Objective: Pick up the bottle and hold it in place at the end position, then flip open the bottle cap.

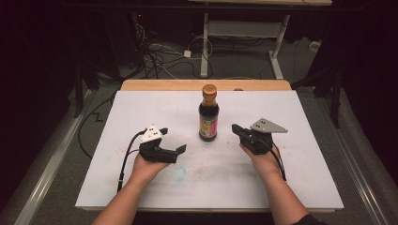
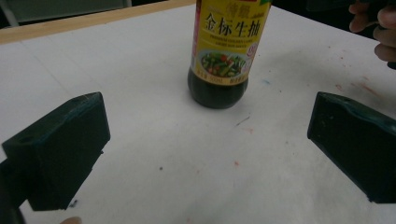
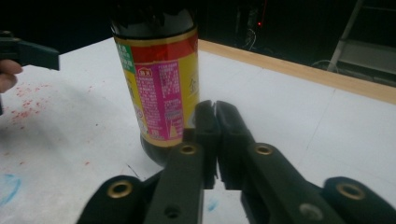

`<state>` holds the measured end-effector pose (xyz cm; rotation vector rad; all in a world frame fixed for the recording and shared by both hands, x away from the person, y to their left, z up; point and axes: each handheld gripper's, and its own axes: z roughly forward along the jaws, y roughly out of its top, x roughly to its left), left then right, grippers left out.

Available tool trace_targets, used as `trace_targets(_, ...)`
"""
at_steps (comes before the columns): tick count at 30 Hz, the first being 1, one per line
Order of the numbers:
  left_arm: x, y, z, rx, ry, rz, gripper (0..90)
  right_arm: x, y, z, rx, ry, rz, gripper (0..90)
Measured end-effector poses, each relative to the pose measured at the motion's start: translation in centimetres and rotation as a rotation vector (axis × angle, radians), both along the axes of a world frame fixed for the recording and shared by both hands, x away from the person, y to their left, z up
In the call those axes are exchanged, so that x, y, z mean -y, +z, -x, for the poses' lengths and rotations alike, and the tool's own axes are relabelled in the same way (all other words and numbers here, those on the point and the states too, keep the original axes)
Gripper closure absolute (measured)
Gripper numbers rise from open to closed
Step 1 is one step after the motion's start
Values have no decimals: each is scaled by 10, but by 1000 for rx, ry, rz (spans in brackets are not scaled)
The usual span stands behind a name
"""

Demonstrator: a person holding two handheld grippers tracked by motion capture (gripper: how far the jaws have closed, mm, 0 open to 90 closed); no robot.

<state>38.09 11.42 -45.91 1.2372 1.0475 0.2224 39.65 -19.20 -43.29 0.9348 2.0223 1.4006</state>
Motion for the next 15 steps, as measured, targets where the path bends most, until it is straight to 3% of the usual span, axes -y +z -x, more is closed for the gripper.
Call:
trace_targets(10, 27, 13, -25, 24, -38, -21, 0, 2, 16, -4, 28, -7, -4, 900)
trace_targets(15, 39, 22, -36, 33, -52, 4, 0, 1, 22, -6, 29, 11, -8, 900)
